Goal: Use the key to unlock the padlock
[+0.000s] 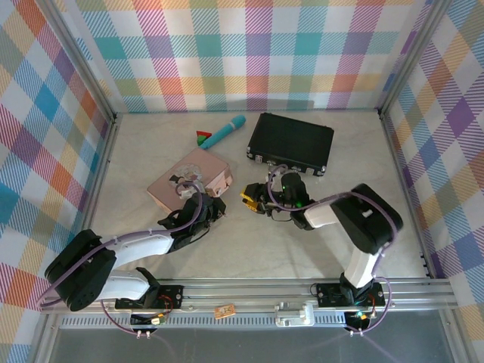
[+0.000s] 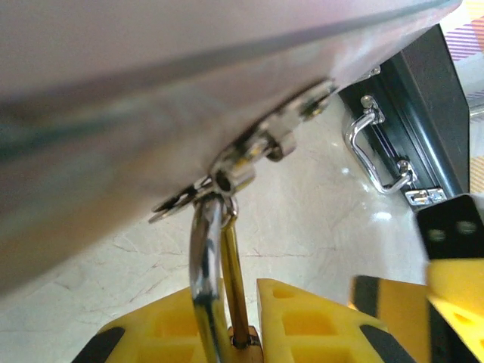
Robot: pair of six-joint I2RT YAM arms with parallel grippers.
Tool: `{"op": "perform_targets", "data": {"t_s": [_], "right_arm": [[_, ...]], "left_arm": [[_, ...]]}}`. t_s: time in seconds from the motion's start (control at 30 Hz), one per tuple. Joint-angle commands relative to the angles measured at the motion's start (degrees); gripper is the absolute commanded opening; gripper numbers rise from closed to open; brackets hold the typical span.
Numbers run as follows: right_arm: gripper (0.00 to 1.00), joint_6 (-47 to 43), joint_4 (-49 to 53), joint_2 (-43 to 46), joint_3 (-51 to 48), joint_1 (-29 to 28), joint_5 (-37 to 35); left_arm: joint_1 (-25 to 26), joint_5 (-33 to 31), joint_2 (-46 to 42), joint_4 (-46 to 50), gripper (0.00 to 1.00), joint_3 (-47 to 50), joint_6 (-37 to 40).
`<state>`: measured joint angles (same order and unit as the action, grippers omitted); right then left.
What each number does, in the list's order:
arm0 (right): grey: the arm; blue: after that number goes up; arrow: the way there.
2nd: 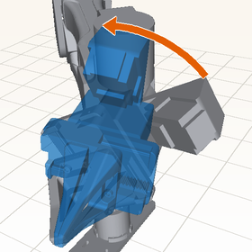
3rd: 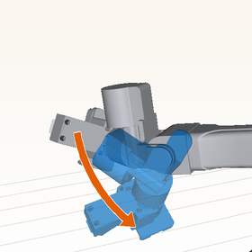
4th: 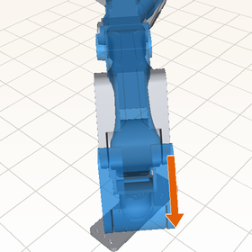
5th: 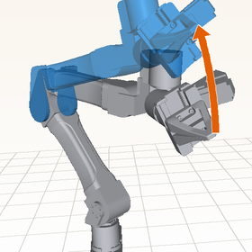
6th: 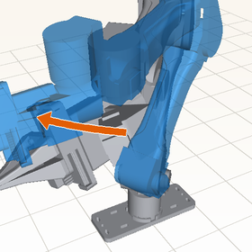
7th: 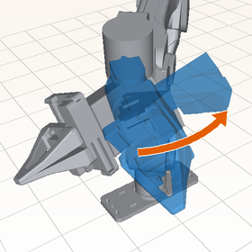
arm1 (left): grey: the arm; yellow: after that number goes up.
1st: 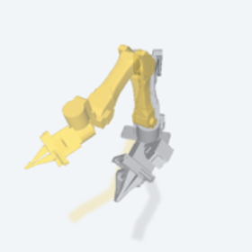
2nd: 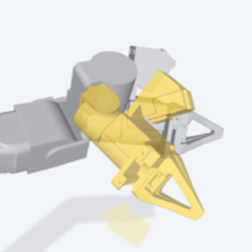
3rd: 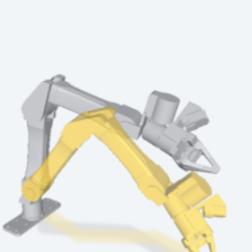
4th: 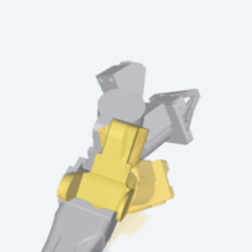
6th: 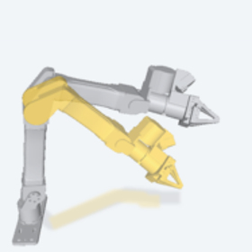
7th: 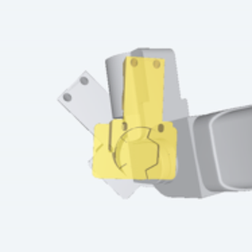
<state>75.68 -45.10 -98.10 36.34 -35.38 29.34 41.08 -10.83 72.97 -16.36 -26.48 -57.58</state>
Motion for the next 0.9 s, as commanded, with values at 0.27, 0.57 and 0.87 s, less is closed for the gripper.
{"op": "perform_targets", "data": {"t_s": [0.27, 0.57, 0.87], "right_arm": [[0.41, -55.62, 37.66, 13.65, 2.78, -8.09, -9.78], [0.41, -75.85, 25.5, 15.66, -3.11, -14.96, -22.22], [0.39, -80.85, 17.3, 14.39, -3.26, -16.36, -25.96]], "left_arm": [[-1.36, 10.64, 2.15, 6.78, 0.0, -10.18, 1.06], [-1.35, 13.72, 5.0, 4.41, 0.0, -10.89, -0.7], [-1.27, 13.38, 3.99, 4.15, 0.0, -9.74, -1.2]]}}
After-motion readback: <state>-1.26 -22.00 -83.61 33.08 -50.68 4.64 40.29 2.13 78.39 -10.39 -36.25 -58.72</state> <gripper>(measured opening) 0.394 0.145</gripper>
